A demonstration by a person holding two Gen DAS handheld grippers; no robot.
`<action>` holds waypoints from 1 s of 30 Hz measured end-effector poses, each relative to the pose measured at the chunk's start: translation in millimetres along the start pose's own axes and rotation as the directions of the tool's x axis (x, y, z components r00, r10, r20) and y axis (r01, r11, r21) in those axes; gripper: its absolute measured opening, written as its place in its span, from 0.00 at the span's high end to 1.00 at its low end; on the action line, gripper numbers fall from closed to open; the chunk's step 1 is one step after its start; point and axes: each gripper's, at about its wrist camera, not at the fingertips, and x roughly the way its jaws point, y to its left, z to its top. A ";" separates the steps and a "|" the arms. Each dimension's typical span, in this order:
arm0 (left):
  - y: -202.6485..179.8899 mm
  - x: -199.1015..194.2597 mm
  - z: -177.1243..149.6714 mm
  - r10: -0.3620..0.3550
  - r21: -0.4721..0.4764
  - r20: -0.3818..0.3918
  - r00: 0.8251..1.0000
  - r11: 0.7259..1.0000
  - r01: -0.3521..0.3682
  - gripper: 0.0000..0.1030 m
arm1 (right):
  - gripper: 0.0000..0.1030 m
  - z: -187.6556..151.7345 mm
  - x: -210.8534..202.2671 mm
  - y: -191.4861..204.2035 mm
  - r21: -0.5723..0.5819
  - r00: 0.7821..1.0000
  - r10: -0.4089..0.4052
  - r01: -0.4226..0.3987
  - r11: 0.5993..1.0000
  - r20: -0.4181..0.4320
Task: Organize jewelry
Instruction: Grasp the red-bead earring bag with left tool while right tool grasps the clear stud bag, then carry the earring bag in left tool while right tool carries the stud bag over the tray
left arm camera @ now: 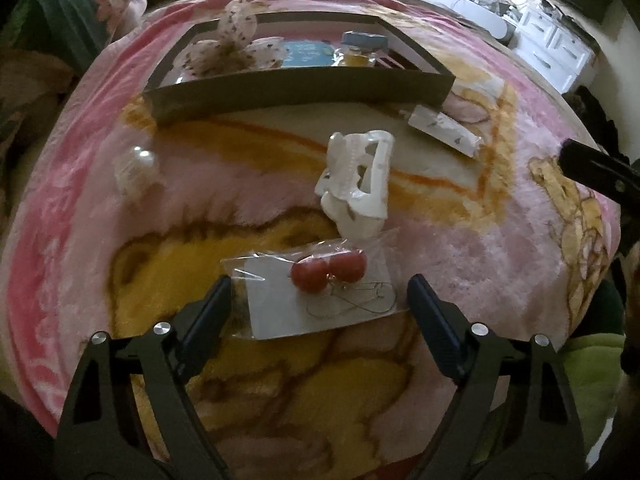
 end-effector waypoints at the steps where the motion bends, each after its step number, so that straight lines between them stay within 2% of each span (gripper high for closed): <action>1: -0.2 0.7 0.3 0.002 0.003 0.001 1.000 1.000 -0.002 0.24 | 0.12 1.4 3.9 -1.1 -0.004 1.000 -0.003 0.003 1.000 -0.005; 8: 3.3 0.5 2.2 -0.012 0.000 0.002 1.000 1.000 0.012 0.26 | 0.12 17.4 44.2 -7.1 -0.059 0.997 -0.048 0.045 0.997 -0.054; 14: 13.8 -5.2 2.2 -0.009 -0.016 0.001 1.000 1.000 0.009 0.26 | 0.12 26.3 90.6 -2.2 -0.156 0.984 -0.110 0.088 0.984 -0.137; 17: 21.0 -8.3 1.6 -0.010 -0.033 -0.002 1.000 0.999 0.010 0.26 | 0.14 28.5 105.9 0.5 -0.178 0.981 -0.107 0.077 0.981 -0.164; 20: 27.6 -10.9 2.1 -0.015 -0.051 -0.002 1.000 0.999 0.015 0.26 | 0.27 29.6 119.6 6.4 -0.190 0.976 -0.094 0.056 0.980 -0.197; 22: 31.8 -13.8 2.8 -0.012 -0.056 0.004 1.000 0.998 0.012 0.26 | 0.41 29.7 119.0 12.6 -0.211 0.978 -0.083 0.042 0.977 -0.190; 23: 32.9 -15.0 3.5 -0.007 -0.055 0.007 1.000 0.998 0.008 0.26 | 0.57 29.9 117.8 14.6 -0.214 0.980 -0.070 0.028 0.976 -0.189; 25: 36.3 -18.6 5.6 0.005 -0.055 0.020 1.000 0.998 -0.003 0.26 | 0.60 30.4 112.0 16.7 -0.205 0.982 -0.040 0.001 0.979 -0.185; 30: 45.2 -25.0 11.1 0.013 -0.067 0.040 0.999 0.998 -0.011 0.26 | 0.61 28.1 84.8 21.4 -0.176 0.989 0.016 -0.042 0.984 -0.147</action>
